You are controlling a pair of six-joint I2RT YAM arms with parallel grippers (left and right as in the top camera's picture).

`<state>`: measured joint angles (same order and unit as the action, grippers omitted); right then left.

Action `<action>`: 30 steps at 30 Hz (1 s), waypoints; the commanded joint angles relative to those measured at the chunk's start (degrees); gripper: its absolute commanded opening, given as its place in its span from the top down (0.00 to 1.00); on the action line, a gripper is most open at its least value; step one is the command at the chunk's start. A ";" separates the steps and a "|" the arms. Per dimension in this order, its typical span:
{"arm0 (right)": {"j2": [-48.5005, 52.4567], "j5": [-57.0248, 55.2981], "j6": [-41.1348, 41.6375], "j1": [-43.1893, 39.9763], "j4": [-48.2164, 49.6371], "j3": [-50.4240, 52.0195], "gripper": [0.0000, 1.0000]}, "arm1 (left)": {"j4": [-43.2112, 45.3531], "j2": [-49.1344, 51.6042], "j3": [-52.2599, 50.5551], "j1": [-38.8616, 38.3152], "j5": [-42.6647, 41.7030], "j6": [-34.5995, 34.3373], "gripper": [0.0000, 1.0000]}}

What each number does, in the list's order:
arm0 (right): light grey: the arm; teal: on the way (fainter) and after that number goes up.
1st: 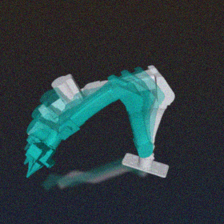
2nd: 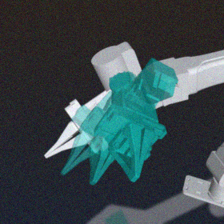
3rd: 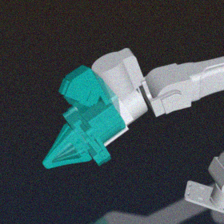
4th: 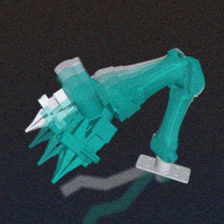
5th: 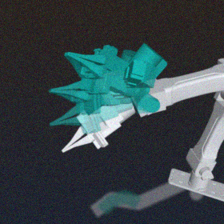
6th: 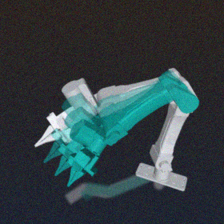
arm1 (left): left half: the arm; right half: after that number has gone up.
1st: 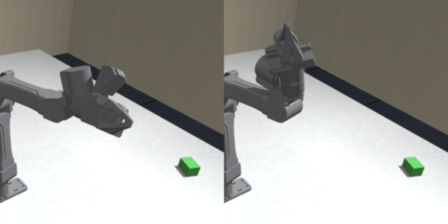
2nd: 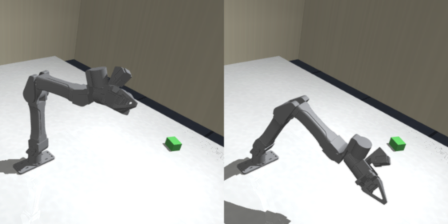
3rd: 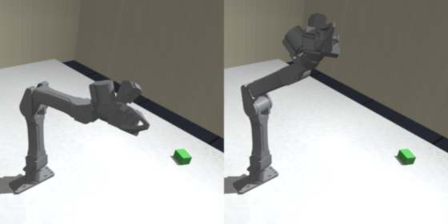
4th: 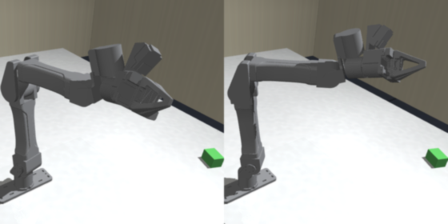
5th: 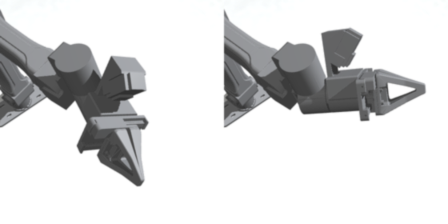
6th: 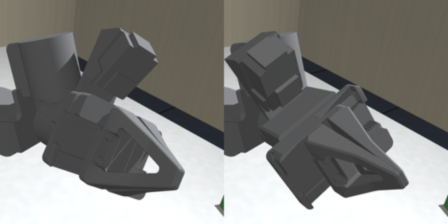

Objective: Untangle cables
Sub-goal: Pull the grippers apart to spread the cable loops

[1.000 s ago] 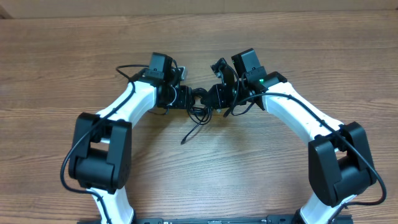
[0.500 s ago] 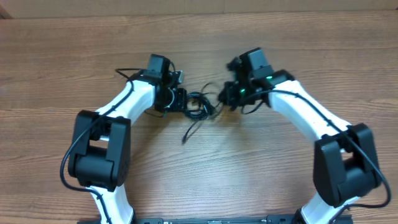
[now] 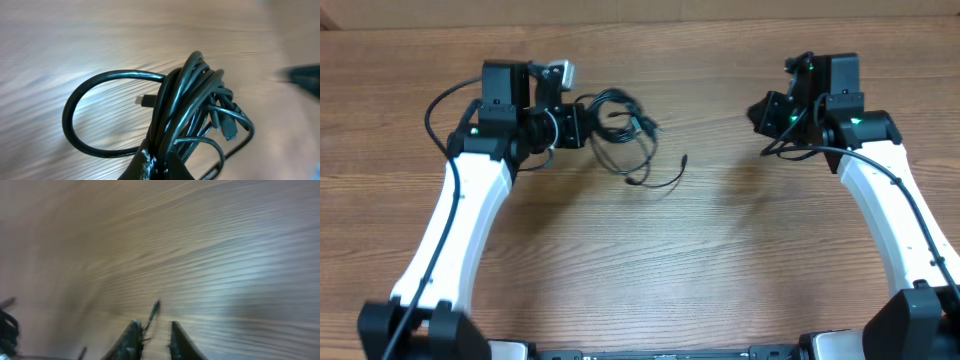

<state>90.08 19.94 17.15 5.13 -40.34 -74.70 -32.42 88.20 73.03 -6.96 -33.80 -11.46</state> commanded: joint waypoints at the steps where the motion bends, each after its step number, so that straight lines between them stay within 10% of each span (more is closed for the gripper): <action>1: -0.11 13.70 -6.45 2.21 0.52 -1.18 0.74 | 0.57 -2.80 0.57 -3.02 -6.12 1.60 0.96; 11: -0.11 23.65 -16.41 9.38 0.76 -1.18 0.40 | -2.84 -2.60 0.57 -7.45 11.02 1.60 0.96; 30: 0.00 8.79 -17.59 13.64 2.89 -1.11 0.56 | -1.90 -2.29 0.57 -7.74 1.73 -0.37 0.96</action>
<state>90.26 31.16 0.03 18.48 -37.98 -74.70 -34.68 85.76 73.06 -14.28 -28.58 -11.05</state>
